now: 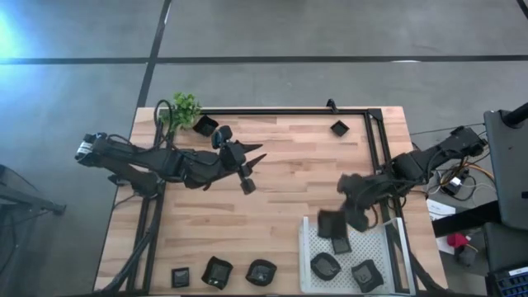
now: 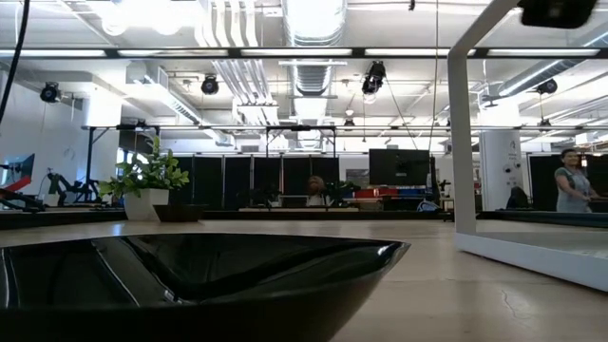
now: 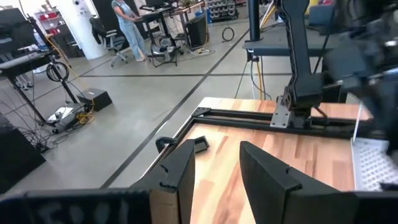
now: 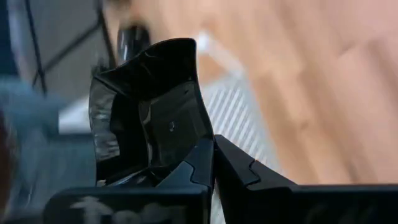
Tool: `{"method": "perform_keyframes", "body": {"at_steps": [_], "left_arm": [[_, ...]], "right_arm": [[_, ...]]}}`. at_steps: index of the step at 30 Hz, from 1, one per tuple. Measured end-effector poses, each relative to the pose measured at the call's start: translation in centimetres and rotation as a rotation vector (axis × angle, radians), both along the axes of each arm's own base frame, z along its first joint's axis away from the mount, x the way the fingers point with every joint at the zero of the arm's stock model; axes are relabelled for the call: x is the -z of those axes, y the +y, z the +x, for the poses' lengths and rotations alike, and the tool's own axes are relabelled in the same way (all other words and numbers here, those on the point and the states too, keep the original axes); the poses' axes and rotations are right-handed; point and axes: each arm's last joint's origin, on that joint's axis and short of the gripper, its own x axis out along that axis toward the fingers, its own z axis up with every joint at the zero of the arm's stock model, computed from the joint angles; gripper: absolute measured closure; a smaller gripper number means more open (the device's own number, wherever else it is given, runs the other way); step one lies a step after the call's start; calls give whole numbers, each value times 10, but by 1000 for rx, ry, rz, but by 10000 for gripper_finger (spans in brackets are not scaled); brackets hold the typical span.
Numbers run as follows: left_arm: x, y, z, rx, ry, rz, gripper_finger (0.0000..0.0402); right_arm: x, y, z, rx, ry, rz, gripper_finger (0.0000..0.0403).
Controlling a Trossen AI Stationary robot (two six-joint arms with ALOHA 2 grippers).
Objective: Pick & Place Mini shaped plates
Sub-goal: Stack the distorted square plate on top of the other distorted square plate on the shelf
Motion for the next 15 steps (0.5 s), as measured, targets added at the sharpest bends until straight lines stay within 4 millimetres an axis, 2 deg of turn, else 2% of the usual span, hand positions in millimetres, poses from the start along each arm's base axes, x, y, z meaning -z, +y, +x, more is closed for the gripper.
{"method": "perform_keyframes", "body": {"at_steps": [6,15], "left_arm": [[0,0,0,3,12,18,280],[0,0,0,3,14,24,280]], "right_arm": [[26,22,-15,-186,163,106,394],[51,46,-40,-426,213,24,394]]}}
